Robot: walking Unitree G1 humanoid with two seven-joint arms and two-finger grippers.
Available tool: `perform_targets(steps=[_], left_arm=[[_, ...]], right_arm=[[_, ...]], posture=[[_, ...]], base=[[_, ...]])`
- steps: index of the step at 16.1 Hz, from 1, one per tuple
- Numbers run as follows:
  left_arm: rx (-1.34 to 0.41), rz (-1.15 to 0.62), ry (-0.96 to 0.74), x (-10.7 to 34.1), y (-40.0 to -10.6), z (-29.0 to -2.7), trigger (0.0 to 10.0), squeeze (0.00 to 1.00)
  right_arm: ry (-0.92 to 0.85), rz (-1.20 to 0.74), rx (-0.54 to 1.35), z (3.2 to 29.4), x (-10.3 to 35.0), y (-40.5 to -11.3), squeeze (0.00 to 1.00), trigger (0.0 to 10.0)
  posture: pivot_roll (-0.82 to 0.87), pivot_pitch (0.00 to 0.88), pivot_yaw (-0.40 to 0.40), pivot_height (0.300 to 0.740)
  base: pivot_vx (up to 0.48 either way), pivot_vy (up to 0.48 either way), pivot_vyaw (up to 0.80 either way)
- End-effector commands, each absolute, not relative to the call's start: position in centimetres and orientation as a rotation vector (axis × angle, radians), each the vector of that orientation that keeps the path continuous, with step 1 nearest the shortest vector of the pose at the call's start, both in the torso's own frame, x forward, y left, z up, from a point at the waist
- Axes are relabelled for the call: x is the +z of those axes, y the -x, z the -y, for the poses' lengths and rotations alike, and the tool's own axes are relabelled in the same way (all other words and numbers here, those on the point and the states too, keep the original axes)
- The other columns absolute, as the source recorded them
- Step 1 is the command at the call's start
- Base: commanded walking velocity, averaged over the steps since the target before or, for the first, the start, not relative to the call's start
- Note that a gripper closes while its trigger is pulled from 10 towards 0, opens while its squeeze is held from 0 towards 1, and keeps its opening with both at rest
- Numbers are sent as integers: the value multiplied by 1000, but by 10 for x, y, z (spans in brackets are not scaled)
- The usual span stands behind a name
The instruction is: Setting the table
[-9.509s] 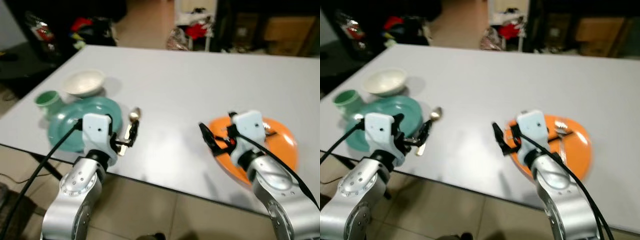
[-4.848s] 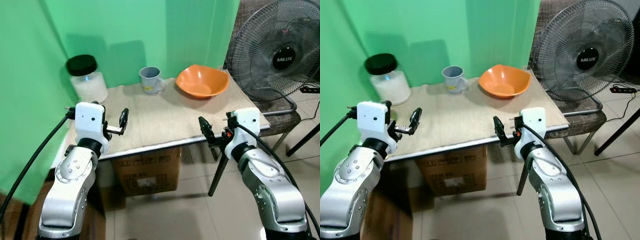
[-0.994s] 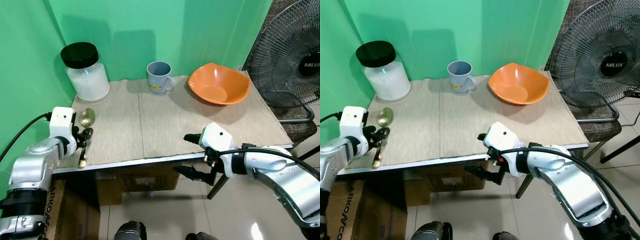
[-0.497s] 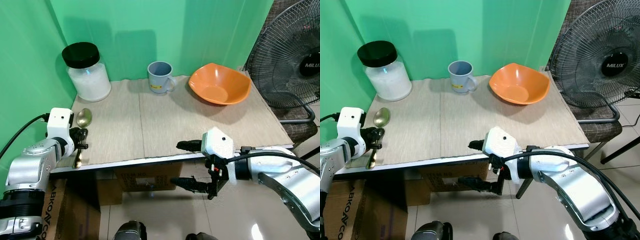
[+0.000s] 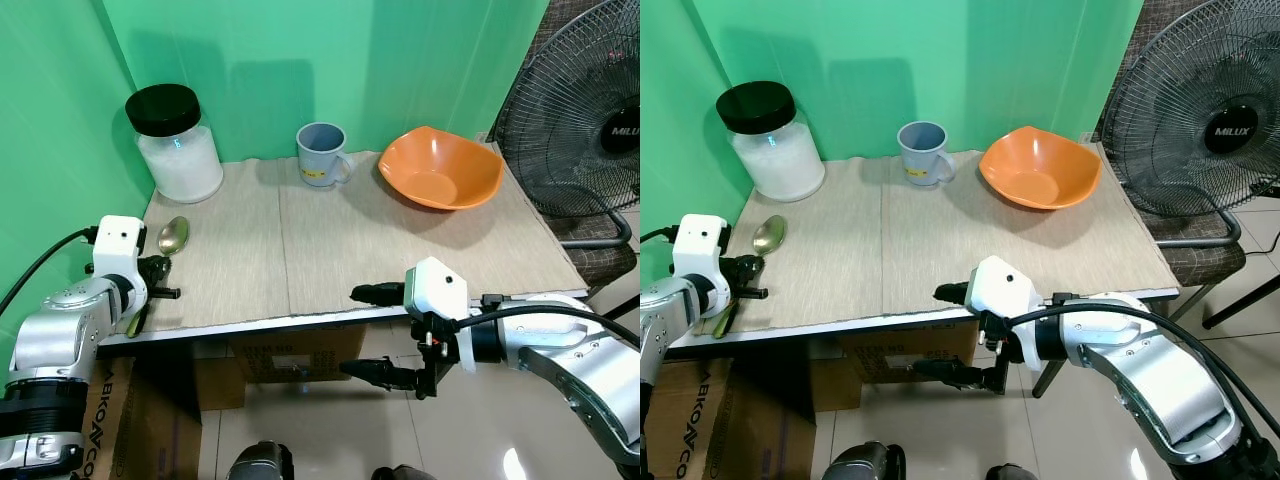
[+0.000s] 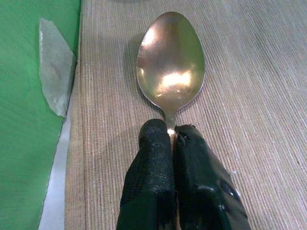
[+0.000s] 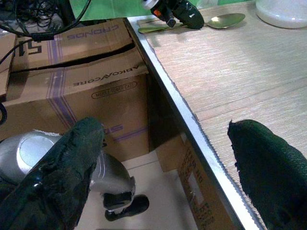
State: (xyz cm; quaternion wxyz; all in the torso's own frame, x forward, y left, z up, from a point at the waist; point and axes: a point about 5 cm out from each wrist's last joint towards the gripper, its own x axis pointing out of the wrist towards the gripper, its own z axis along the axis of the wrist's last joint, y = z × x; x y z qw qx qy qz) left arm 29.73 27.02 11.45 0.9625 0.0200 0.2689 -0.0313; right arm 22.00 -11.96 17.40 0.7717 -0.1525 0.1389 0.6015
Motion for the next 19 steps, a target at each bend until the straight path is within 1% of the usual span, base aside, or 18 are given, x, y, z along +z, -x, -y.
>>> perform_targets(steps=[1, 5, 7, 8, 11, 12, 13, 14, 15, 16, 17, 18, 19], left_arm=[[-86, -566, -28, 111, -296, -268, 0, 0], [-110, -507, -32, 124, -299, -264, 0, 0], [-163, -423, -40, 144, -301, -251, 0, 0], [-177, -407, -49, 149, -301, -247, 0, 0], [-298, -176, -11, 197, -297, -203, 0, 0], [-310, -147, -4, 202, -296, -199, 0, 0], [-360, -34, 17, 217, -290, -184, 0, 0], [-370, 48, 43, 225, -283, -174, 0, 0], [-377, 96, 42, 227, -277, -164, 0, 0], [-367, 134, 38, 226, -271, -157, 1333, 0], [-338, 147, 45, 224, -268, -155, 6549, 0], [-286, 160, 53, 221, -264, -151, 10000, 0], [-261, 167, 37, 216, -261, -141, 10000, 0]], right_arm=[[342, -279, 1305, 121, 178, -218, 0, 10000], [327, -252, 1256, 123, 182, -222, 0, 10000], [279, -198, 1135, 128, 189, -232, 0, 10000], [274, -192, 1107, 130, 190, -234, 0, 10000], [171, -84, 889, 139, 201, -235, 0, 10000], [166, -75, 873, 139, 202, -235, 0, 10000], [144, -37, 820, 136, 203, -231, 0, 10000], [106, -33, 762, 136, 200, -226, 0, 10000], [76, -41, 658, 139, 196, -226, 0, 10000], [40, -27, 579, 141, 195, -227, 0, 10000], [24, -20, 545, 141, 195, -228, 0, 10000], [36, -1, 497, 141, 197, -233, 0, 10000], [53, 26, 429, 144, 201, -240, 0, 10000]], posture=[[97, 93, 30, 740], [97, 93, 30, 740], [94, 94, 24, 740], [94, 94, 24, 740], [81, 85, 28, 740], [80, 85, 30, 740], [76, 74, 34, 740], [71, 62, 34, 740], [65, 54, 31, 740], [56, 46, 35, 740], [47, 43, 35, 740], [32, 40, 32, 740], [34, 35, 18, 740]], base=[[0, 0, 0], [0, 0, 0], [0, 0, 0], [0, 0, 0], [0, 0, 0], [0, 0, 0], [0, 0, 0], [0, 0, 0], [0, 0, 0], [0, 0, -769], [0, 0, -775], [0, 0, -775], [0, 0, -781]])
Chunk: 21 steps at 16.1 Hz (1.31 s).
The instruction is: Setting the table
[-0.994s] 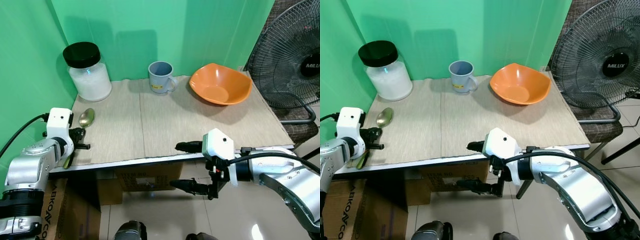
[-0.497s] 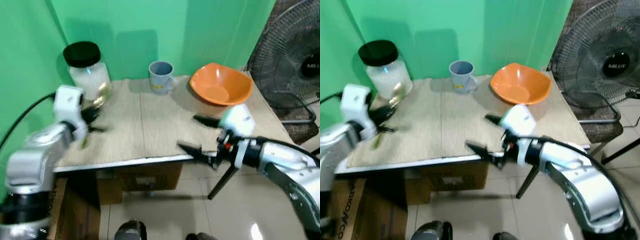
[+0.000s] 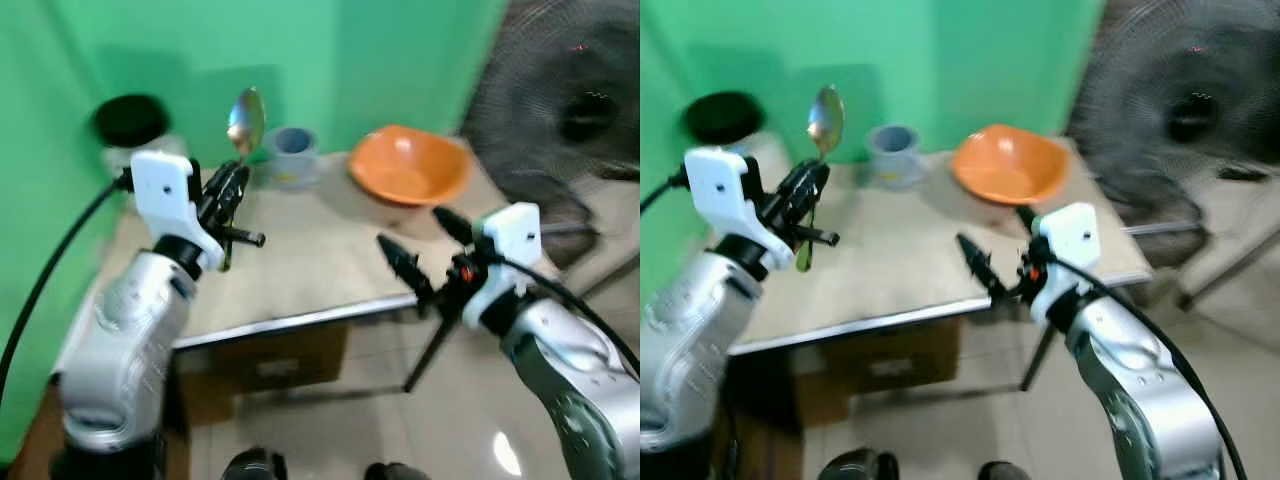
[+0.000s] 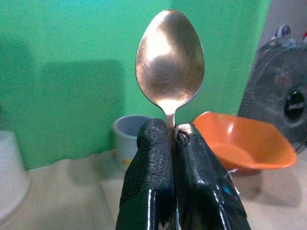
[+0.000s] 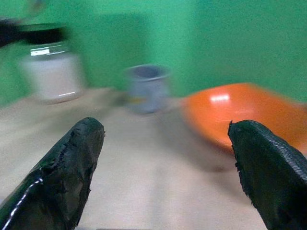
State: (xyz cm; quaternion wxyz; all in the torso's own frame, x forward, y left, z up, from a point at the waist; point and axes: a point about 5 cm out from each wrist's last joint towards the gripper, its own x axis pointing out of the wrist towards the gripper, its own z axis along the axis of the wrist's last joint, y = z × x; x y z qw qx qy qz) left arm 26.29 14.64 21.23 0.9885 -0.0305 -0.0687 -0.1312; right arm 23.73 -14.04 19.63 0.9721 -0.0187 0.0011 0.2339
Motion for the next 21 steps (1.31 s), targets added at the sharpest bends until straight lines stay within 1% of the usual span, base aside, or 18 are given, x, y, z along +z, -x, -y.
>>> perform_targets(steps=[1, 4, 5, 8, 9, 10, 12, 14, 15, 17, 20, 21], left_arm=[[-248, 158, 36, 211, -258, -136, 10000, 0], [-254, 219, -18, 211, -256, -131, 10000, 0], [-232, 254, 38, 214, -256, -132, 10000, 0], [-236, 253, -16, 212, -253, -136, 10000, 0], [-232, 133, -57, 196, -250, -139, 10000, 0], [-232, 121, -68, 191, -249, -139, 10000, 0], [-227, 112, -71, 181, -245, -141, 10000, 0], [-228, 108, -62, 177, -240, -138, 10000, 0], [-236, 102, -64, 176, -239, -137, 10000, 0], [-218, 77, -61, 173, -239, -137, 10000, 0], [-181, 84, -86, 168, -242, -140, 10000, 0], [-169, 82, -102, 168, -245, -140, 10000, 0]], right_arm=[[49, 31, 361, 149, 201, -243, 0, 10000], [49, 1, 286, 155, 196, -242, 0, 10000], [39, 60, 161, 162, 200, -243, 0, 10000], [3, 58, 143, 163, 200, -243, 0, 10000], [5, 75, 104, 166, 201, -242, 0, 10000], [-12, 94, 74, 169, 201, -241, 0, 10000], [-19, 97, 96, 170, 197, -236, 0, 10000], [-30, 16, 140, 169, 185, -232, 0, 10000], [-32, 8, 142, 168, 184, -232, 0, 10000], [-46, -65, 156, 164, 176, -231, 0, 10000], [-8, -99, 146, 163, 171, -229, 0, 10000], [5, -112, 139, 164, 171, -229, 0, 10000]], posture=[[35, 34, 14, 740], [38, 36, 7, 740], [48, 38, 6, 740], [54, 38, 4, 740], [40, 31, 14, 740], [35, 31, 23, 740], [26, 32, 28, 740], [24, 29, 30, 740], [25, 31, 30, 740], [23, 25, 33, 740], [13, 26, 37, 740], [6, 26, 41, 740]], base=[[0, 0, -781], [0, 0, -783], [0, 0, -800], [0, 0, -800], [0, 0, -800], [0, 0, -800], [0, 0, -800], [0, 0, -800], [0, 0, -800], [0, 0, -800], [0, 0, -800], [0, -307, -800]])
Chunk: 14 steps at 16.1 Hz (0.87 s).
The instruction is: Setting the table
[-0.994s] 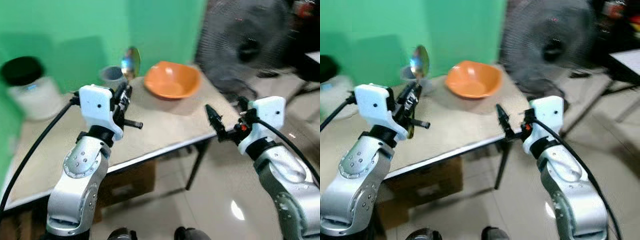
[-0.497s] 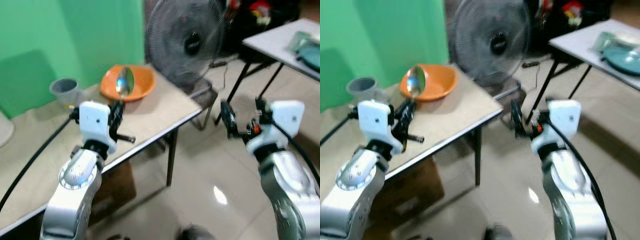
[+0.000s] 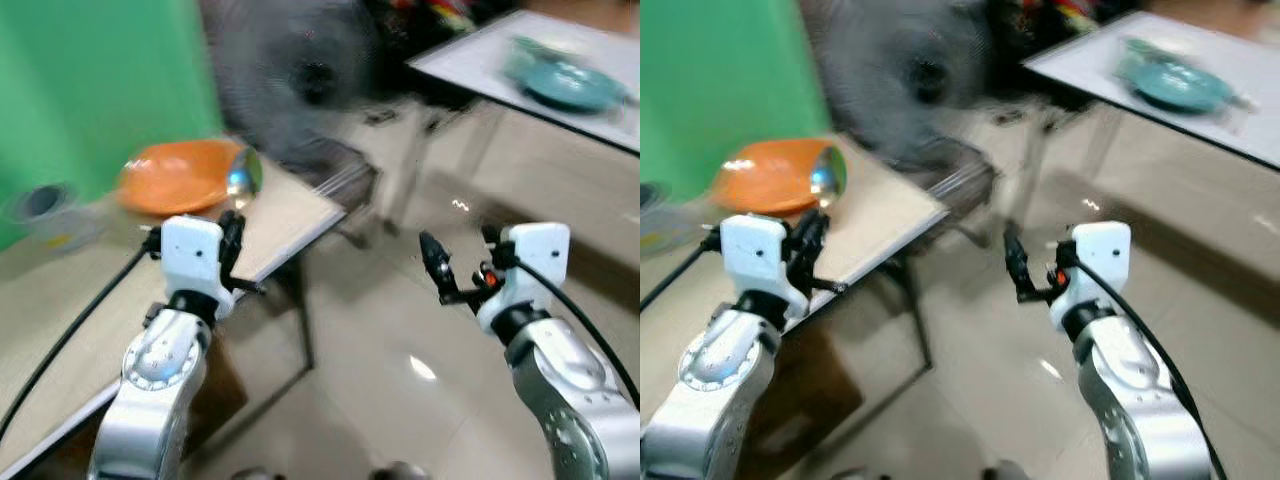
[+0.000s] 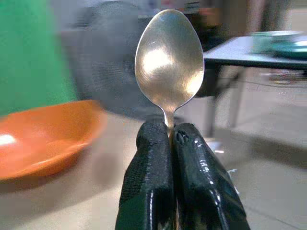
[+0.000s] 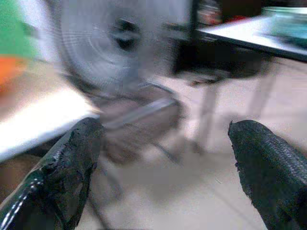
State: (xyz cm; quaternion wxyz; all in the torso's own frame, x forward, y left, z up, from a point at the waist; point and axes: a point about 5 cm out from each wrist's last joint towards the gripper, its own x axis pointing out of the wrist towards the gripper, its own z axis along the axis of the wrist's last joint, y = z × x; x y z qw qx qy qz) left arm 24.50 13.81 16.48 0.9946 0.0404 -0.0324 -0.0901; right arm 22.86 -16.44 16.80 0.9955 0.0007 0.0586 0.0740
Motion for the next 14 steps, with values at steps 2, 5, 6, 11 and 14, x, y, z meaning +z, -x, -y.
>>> perform_targets(steps=[2, 5, 6, 11, 14], left_arm=[[-173, 87, -115, 170, -248, -139, 10000, 0], [-176, 87, -116, 170, -250, -139, 10000, 0], [-185, 88, -133, 170, -251, -139, 10000, 0], [-167, 70, -125, 169, -253, -142, 10000, 0], [-219, 90, -158, 169, -257, -138, 10000, 0]], right_arm=[[7, -123, 130, 165, 171, -228, 0, 10000], [2, -128, 116, 165, 171, -229, 0, 10000], [3, -130, 115, 165, 170, -229, 0, 10000], [24, -146, 82, 168, 168, -231, 0, 10000], [26, -164, 34, 174, 165, -231, 0, 10000]], posture=[[3, 25, 45, 740], [8, 25, 44, 740], [9, 27, 44, 740], [5, 26, 46, 740], [-6, 14, 63, 740]], base=[[0, -315, 0], [0, -316, 0], [0, -315, 0], [0, -50, -85], [0, 0, -713]])
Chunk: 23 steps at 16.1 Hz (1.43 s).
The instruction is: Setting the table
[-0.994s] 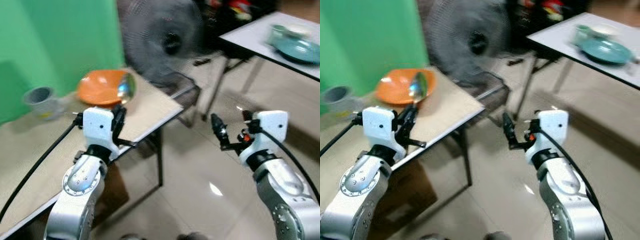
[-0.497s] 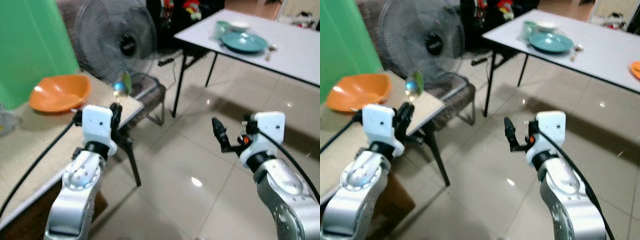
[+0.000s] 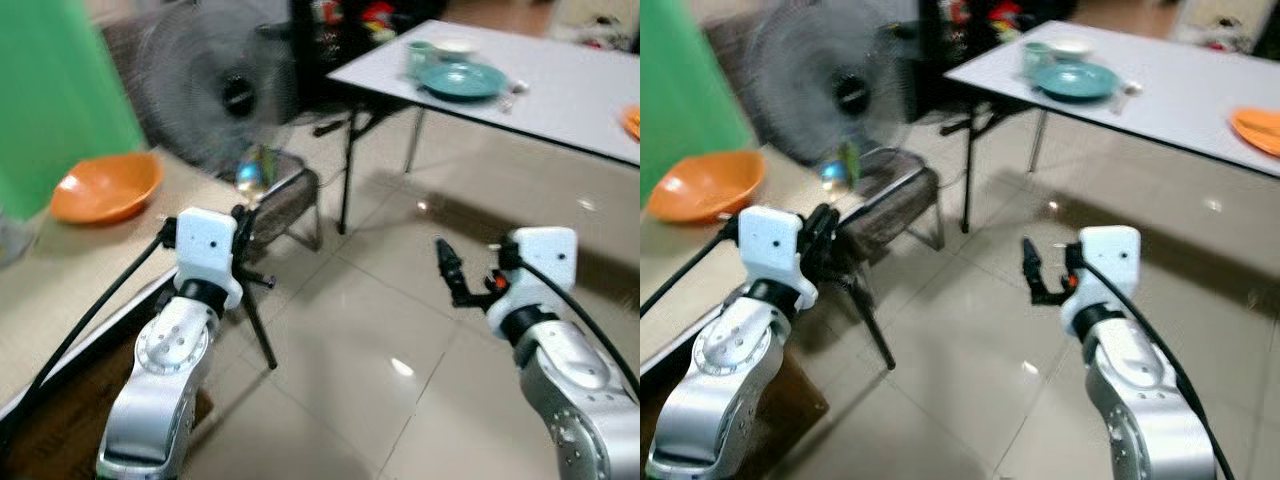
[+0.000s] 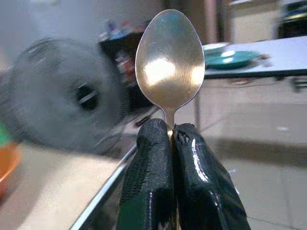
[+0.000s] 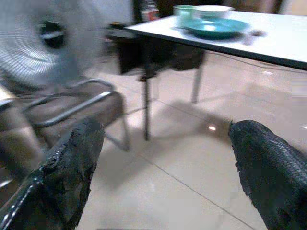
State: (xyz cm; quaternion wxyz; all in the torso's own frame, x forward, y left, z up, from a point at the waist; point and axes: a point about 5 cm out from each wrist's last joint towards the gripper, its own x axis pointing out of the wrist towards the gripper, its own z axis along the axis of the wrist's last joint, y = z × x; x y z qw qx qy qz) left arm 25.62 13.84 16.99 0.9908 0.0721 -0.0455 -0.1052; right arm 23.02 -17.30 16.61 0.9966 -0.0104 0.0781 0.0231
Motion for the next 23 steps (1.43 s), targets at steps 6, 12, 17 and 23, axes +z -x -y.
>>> perform_targets(steps=[6, 12, 17, 23], left_arm=[[-295, 100, -131, 171, -258, -130, 10000, 0], [-308, 90, -111, 168, -258, -128, 10000, 0], [-304, 63, -104, 163, -261, -127, 10000, 0], [-295, 52, -79, 159, -262, -131, 10000, 0]], right_arm=[[29, -162, -6, 178, 168, -232, 0, 10000], [29, -155, -1, 176, 169, -234, 0, 10000], [30, -135, 18, 175, 173, -236, 0, 10000], [76, -122, 69, 173, 176, -242, 0, 10000]], posture=[[-8, 18, 68, 740], [-5, 18, 60, 740], [-16, 15, 66, 740], [-20, 22, 53, 740]], base=[[209, 0, -800], [364, 0, -800], [371, 0, -480], [377, 0, 0]])
